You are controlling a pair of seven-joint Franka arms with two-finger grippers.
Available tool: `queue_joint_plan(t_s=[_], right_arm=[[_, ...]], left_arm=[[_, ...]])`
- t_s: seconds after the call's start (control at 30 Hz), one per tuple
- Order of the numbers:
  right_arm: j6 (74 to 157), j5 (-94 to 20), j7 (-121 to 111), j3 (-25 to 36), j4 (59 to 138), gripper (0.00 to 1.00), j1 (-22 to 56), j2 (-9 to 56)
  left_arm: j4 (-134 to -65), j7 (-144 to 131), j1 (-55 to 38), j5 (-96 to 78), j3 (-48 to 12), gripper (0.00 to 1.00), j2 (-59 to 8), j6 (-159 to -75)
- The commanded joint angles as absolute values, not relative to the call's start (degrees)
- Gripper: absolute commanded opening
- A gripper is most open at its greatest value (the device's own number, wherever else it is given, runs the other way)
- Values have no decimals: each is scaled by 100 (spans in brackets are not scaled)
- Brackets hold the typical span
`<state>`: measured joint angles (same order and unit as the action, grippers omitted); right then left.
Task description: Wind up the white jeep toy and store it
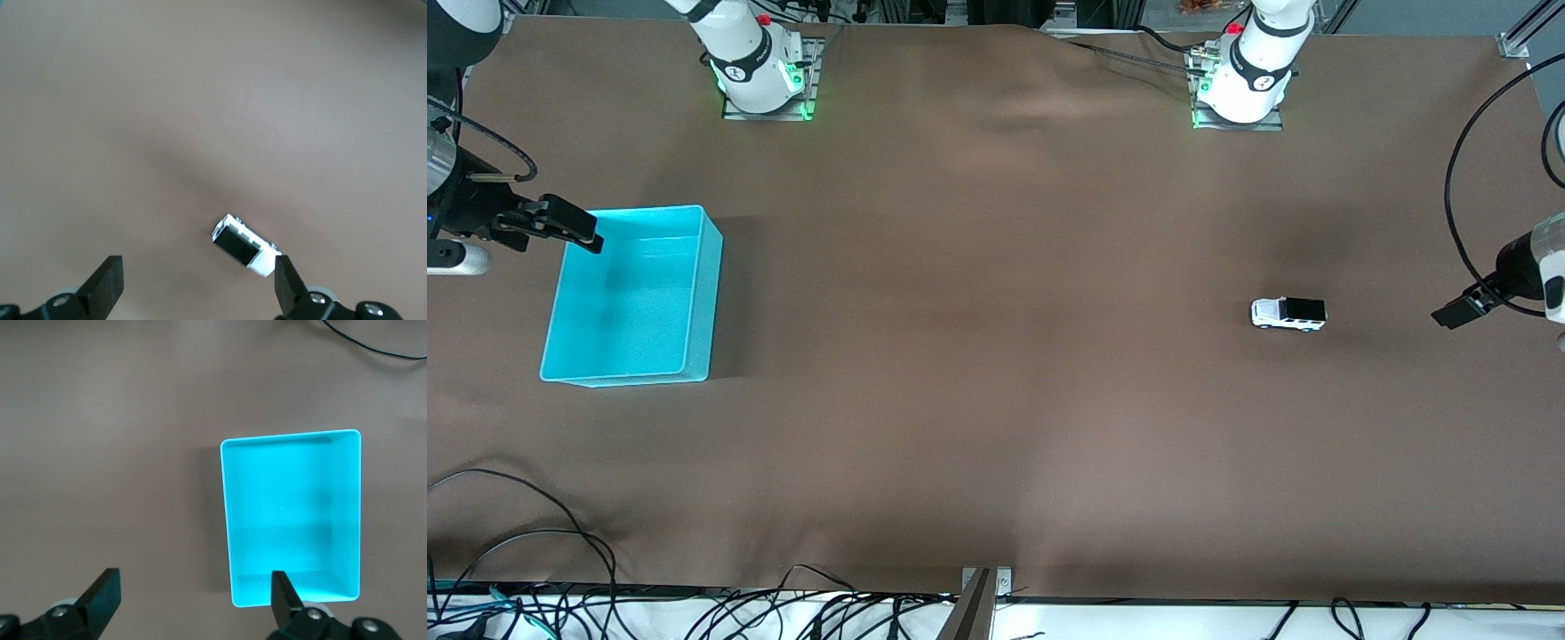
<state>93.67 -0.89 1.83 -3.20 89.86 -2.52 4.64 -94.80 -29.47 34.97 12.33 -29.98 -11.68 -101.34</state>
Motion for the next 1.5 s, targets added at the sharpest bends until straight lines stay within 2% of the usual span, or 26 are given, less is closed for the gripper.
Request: queue_joint_plan(t_s=[0.0, 0.17, 0.43, 0.63, 0.83, 1.17, 1.47], right_arm=[[9255, -88, 228, -325, 8930, 100, -264, 404], [9264, -88, 229, -334, 8912, 100, -264, 404], [9272, -88, 220, -325, 8912, 100, -264, 413], [9272, -88, 202, -316, 8912, 100, -272, 422], [9272, -79, 202, -308, 8912, 100, -281, 431], [9281, -88, 202, -299, 8912, 100, -281, 431], [9290, -88, 202, -299, 8912, 100, -281, 431]], left_arm=[[-9036, -2094, 3472, 679, -2857, 100, -1073, -9625], [-8790, -1417, 2920, 273, -2199, 100, -967, -9265], [-8622, -388, 1197, -343, -257, 100, -712, -8842], [-8657, 18, 300, -334, 509, 100, -607, -8754], [-8692, 18, 105, -325, 571, 100, -571, -8763], [-8789, 18, 140, 237, 115, 100, -554, -8754], [-8921, 79, 176, 26, 97, 100, -519, -8754]])
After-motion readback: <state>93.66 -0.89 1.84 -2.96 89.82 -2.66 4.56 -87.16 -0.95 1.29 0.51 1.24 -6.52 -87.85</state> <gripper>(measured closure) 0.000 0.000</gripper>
